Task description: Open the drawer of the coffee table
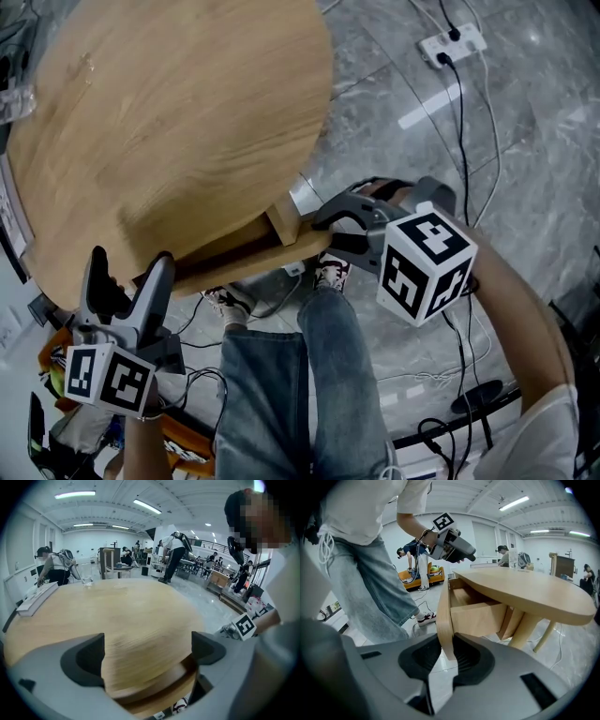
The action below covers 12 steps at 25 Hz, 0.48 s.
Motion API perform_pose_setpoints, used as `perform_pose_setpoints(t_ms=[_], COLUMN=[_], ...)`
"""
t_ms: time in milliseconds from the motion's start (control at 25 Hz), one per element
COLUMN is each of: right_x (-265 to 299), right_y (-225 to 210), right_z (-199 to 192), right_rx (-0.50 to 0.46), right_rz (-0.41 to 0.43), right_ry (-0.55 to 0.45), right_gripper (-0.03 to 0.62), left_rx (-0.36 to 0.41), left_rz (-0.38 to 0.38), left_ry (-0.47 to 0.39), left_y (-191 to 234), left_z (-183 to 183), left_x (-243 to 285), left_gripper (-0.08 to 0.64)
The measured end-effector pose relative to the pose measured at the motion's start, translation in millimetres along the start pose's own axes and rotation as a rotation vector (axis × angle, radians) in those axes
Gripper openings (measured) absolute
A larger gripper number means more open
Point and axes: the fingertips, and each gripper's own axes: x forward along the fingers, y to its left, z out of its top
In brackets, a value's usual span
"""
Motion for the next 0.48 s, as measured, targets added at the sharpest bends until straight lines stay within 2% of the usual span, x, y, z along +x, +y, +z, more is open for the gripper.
perform_pose_setpoints(t_ms=[480], right_x=[2.3], right_y=[26.7], right_z=[-3.6], right_rx=[0.044], right_rz=[0.006], right_ry=[0.007], right_gripper=[0.084], left_rx=[-0.017], left_rz=[-0.022], left_ry=[0.013], left_y=[-5.8], left_z=[-10.0], left_x=[-8.1], left_gripper=[0.575])
